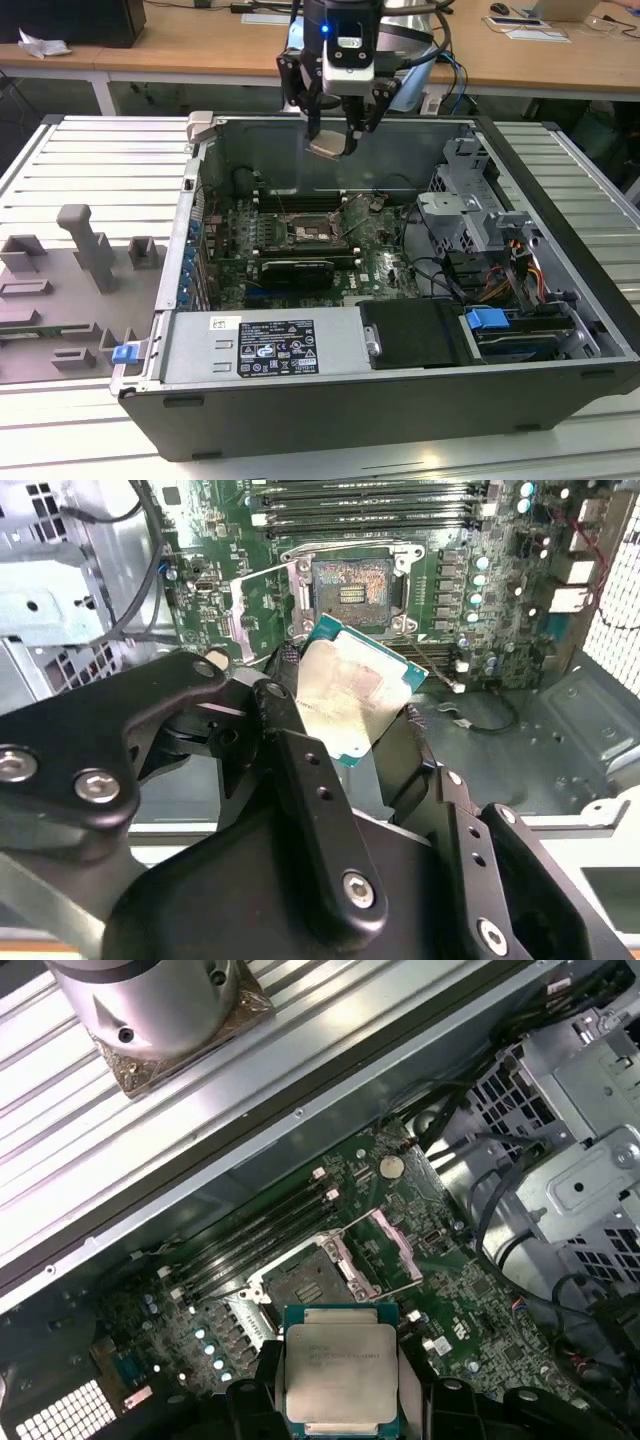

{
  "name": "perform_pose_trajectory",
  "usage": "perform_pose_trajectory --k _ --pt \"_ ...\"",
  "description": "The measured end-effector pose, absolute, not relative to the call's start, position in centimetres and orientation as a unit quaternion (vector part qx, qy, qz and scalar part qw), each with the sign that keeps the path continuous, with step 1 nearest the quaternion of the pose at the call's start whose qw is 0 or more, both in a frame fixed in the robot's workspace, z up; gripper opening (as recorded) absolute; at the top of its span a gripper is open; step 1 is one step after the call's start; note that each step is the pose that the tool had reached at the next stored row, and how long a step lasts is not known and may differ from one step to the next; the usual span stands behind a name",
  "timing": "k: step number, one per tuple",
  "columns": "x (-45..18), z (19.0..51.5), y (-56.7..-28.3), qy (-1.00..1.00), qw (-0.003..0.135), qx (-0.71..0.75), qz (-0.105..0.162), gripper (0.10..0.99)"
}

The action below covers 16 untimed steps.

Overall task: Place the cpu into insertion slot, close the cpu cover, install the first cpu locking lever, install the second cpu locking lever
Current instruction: 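Place the cpu into insertion slot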

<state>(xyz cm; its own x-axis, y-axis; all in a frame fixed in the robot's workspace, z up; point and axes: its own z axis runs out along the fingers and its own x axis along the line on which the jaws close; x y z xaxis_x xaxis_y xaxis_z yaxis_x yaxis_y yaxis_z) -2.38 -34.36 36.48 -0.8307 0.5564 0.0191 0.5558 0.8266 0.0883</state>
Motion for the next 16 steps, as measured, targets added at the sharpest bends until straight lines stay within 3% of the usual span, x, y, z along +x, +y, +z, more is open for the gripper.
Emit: perform_pose_trajectory --k 16 --pt "-2.38 36.25 -34.36 0.913 0.009 0.404 0.044 0.541"
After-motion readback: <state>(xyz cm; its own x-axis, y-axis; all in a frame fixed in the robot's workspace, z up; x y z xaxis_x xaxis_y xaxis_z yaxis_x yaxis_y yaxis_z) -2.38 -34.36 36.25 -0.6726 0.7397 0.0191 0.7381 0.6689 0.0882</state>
